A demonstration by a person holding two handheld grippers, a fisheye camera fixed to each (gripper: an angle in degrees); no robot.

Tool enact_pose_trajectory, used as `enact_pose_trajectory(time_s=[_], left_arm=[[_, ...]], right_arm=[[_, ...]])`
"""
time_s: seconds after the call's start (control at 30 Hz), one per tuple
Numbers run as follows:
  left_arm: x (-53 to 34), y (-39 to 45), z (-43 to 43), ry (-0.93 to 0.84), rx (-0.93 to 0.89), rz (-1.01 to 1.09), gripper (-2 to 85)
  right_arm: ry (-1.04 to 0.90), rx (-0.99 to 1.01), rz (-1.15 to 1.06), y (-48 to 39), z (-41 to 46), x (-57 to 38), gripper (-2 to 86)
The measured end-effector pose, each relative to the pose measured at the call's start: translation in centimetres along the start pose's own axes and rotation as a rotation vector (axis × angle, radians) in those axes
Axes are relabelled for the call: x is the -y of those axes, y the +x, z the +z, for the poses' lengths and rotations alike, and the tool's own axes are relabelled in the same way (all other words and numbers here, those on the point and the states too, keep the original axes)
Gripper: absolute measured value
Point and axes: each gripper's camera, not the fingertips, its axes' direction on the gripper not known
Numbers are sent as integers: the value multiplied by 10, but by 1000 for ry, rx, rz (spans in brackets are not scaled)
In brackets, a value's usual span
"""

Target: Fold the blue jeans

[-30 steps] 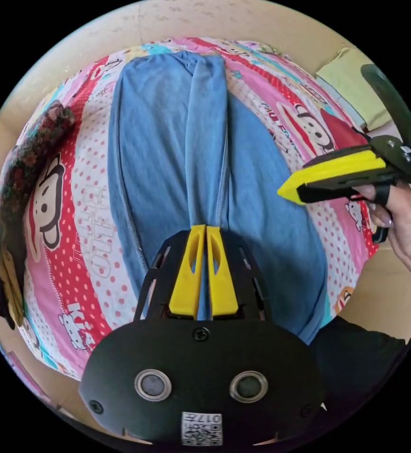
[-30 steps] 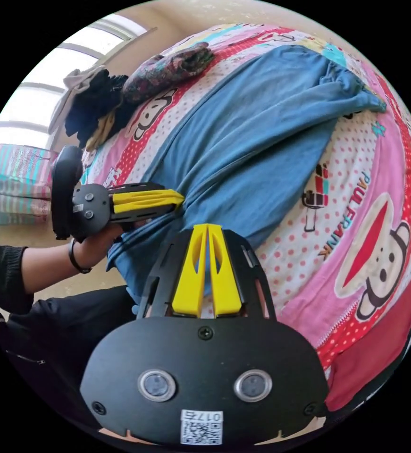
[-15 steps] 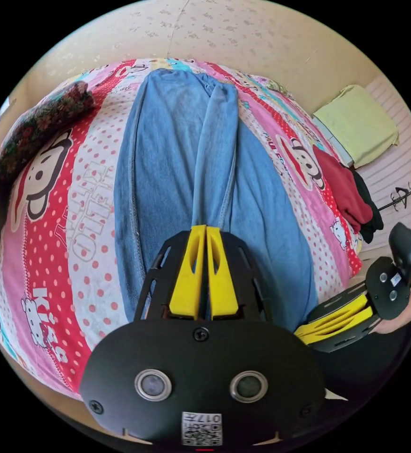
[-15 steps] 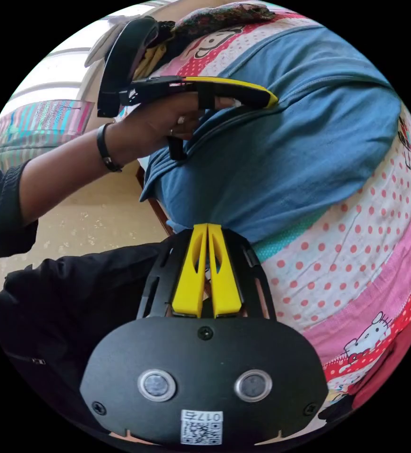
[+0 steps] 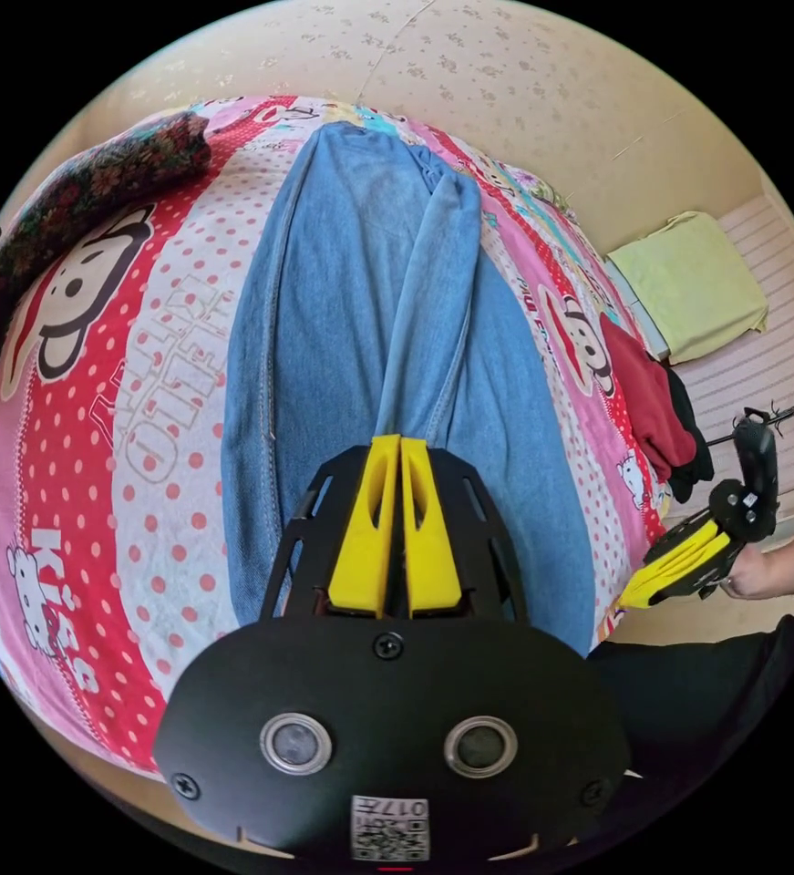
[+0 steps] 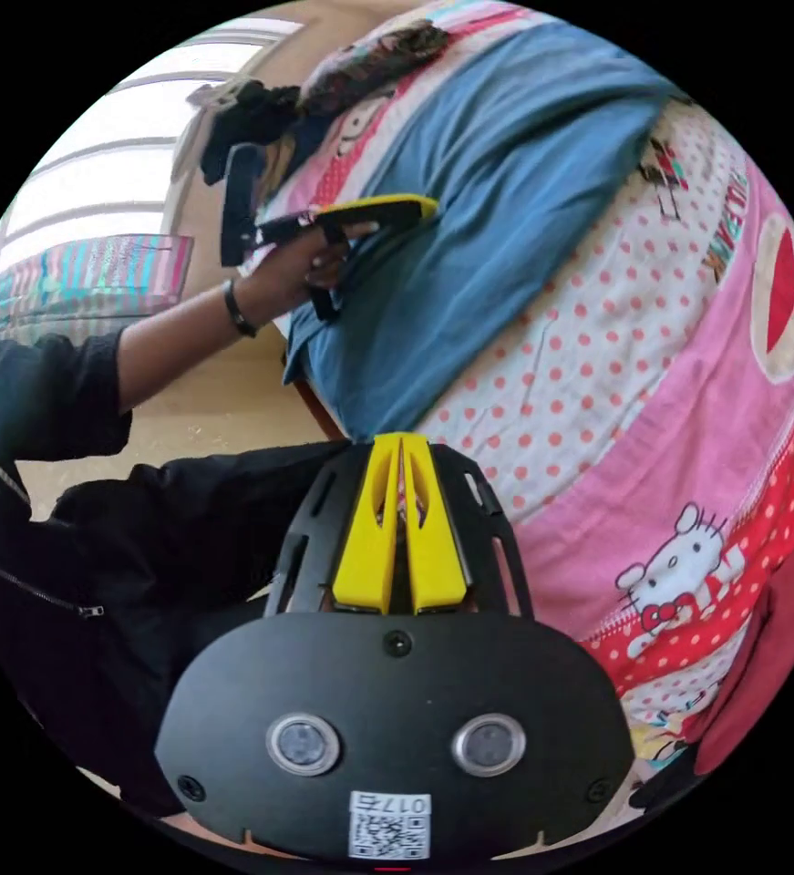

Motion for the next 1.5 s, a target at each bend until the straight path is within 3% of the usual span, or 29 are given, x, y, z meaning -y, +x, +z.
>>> enact_pose_trajectory(time_s=[0.1, 0.2, 0.27, 0.33, 0.43, 0.6, 0.73, 0.9, 0.97, 1.17, 1.33, 1.5], left_arm=[[-1, -7, 0, 0, -8, -4, -6], [-1, -13, -2, -7, -19, -28, -7], [4, -24, -5, -40, -106, -124, -7], [15, -35, -5, -116, -336, -159, -5], [26, -26, -32, 49, -448, -124, 15], [57, 4, -40, 172, -323, -11, 78], [85, 27, 4, 39, -172, 110, 84], [90, 42, 30, -34, 10, 200, 75], [90, 41, 30, -28, -18, 178, 78], [82, 26, 2, 67, -141, 89, 81], [76, 40, -6, 34, -33, 200, 89], [63, 52, -6, 47, 9, 236, 89]], right_arm=[[10, -9, -59, -11, -2, 37, 3], [-57, -267, 31, -1, 10, 66, 4], [15, -329, 89, 19, -14, 82, 3], [129, -357, 76, 28, -41, 90, 3], [195, -421, 33, 50, -59, 107, 3], [110, -409, 65, 97, -33, 136, 5], [227, -467, -8, 99, -29, 116, 6], [119, -1, 104, 164, -82, 124, 12], [375, 90, 95, 196, -158, 132, 23], [691, 81, 261, 327, -316, 220, 86], [774, 11, 414, 414, -357, 274, 99], [804, -143, 555, 444, -352, 275, 93]])
